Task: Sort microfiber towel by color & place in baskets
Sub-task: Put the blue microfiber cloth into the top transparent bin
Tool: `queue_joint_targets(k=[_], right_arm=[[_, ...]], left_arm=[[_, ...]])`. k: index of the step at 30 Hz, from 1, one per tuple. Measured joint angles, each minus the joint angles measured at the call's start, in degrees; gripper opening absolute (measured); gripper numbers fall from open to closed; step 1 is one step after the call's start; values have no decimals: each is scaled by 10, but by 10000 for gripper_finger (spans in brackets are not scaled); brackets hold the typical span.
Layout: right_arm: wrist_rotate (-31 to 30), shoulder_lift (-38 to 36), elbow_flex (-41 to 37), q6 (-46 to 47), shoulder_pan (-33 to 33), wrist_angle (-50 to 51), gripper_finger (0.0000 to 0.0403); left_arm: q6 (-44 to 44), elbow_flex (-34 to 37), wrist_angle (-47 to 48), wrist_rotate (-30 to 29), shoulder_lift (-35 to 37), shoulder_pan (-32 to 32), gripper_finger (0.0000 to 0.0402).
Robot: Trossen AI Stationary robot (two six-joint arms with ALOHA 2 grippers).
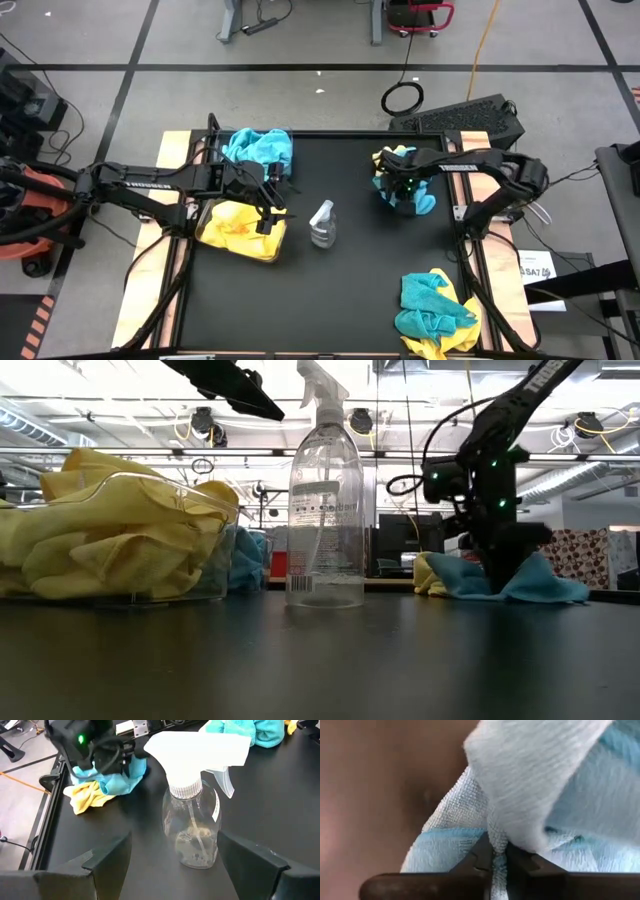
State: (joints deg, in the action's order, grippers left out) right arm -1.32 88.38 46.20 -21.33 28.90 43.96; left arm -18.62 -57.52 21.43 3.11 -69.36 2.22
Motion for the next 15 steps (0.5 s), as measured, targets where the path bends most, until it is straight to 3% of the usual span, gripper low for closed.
queue_joint_targets(k=[6, 15], right_arm=[[-1, -98, 23, 17, -12, 54, 5], [-3, -247, 104, 15, -31, 55, 3]], left_arm=[[-13, 0, -4, 0, 0, 0, 299], [-33, 0, -34, -5, 0, 0, 299]])
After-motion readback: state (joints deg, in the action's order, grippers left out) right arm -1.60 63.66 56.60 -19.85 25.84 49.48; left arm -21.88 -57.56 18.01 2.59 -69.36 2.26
